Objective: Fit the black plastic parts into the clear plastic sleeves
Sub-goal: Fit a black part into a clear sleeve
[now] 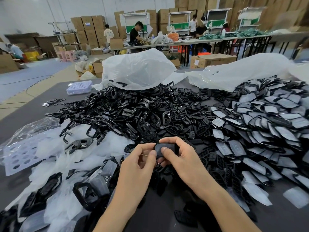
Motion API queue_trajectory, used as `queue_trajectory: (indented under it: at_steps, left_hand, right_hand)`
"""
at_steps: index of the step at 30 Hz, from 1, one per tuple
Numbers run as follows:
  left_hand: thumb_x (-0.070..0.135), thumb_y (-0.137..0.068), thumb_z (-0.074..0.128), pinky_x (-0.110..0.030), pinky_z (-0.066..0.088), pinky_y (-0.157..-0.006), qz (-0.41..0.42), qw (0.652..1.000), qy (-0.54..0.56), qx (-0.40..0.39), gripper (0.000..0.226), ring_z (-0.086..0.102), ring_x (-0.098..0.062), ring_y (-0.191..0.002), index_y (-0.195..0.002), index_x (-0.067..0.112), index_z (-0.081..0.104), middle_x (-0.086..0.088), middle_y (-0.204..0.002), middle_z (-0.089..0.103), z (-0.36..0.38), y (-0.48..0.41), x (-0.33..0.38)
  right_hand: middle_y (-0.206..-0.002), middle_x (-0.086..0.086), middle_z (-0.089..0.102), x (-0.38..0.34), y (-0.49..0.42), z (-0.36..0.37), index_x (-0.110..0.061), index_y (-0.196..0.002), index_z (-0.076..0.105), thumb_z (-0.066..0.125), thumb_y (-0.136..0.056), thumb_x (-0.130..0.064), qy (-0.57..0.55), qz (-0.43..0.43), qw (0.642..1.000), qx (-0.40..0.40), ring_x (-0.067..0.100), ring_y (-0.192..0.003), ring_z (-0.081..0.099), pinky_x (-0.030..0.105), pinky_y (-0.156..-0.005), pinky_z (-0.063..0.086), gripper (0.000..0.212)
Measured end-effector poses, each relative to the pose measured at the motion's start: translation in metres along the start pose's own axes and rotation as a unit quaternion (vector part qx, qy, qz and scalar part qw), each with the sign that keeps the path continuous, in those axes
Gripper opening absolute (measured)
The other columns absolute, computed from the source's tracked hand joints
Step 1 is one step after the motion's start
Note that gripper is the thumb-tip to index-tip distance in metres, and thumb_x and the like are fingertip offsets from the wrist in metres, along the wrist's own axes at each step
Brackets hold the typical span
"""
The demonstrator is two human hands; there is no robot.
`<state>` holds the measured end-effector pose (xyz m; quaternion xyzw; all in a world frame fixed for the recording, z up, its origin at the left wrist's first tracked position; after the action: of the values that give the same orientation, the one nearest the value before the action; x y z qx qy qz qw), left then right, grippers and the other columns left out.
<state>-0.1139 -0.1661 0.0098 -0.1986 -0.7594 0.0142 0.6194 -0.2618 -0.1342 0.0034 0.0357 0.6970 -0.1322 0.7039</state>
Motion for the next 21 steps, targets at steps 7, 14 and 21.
queue_trajectory:
  at_steps: [7, 14, 21]
  left_hand:
    - [0.018, -0.094, 0.066, -0.009, 0.049, -0.064, -0.021, 0.999, 0.024, -0.009, 0.009, 0.070, -0.003, -0.069, -0.092, 0.026, 0.067, 0.005, -0.074, 0.071, -0.0017, -0.0029, -0.0008]
    - [0.014, -0.097, 0.062, -0.011, 0.050, -0.066, 0.011, 0.999, -0.031, 0.020, 0.022, 0.069, -0.001, -0.073, -0.091, 0.035, 0.067, 0.014, -0.077, 0.073, -0.0007, 0.0013, 0.0010]
    - [0.019, -0.098, 0.055, -0.020, 0.055, -0.068, 0.052, 0.993, -0.102, 0.037, 0.025, 0.070, 0.000, -0.082, -0.107, 0.038, 0.069, 0.022, -0.085, 0.072, -0.0002, 0.0061, 0.0043]
  right_hand:
    - [-0.097, -0.004, 0.077, -0.0016, 0.0009, 0.0050, -0.020, -0.109, 0.069, 0.062, -0.100, -0.008, 0.003, -0.009, 1.000, -0.016, 0.019, -0.081, 0.075, 0.026, -0.076, 0.060, 0.017]
    - [-0.092, -0.002, 0.078, -0.0031, 0.0013, 0.0043, -0.022, -0.107, 0.068, 0.071, -0.095, -0.014, 0.011, -0.022, 1.000, -0.003, 0.018, -0.077, 0.075, 0.025, -0.074, 0.060, 0.015]
    - [-0.090, -0.001, 0.078, -0.0035, 0.0025, 0.0055, -0.037, -0.095, 0.069, 0.074, -0.093, -0.019, -0.006, -0.029, 0.999, 0.014, 0.015, -0.077, 0.075, 0.019, -0.070, 0.056, 0.019]
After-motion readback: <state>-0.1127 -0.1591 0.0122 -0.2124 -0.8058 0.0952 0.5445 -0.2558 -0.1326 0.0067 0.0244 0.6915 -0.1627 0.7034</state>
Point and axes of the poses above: each hand's wrist, its own y-axis away from the middle knuckle, its own z-axis out of the palm, x = y × z, the point moved 2 cm from there along -y, towards the middle knuckle
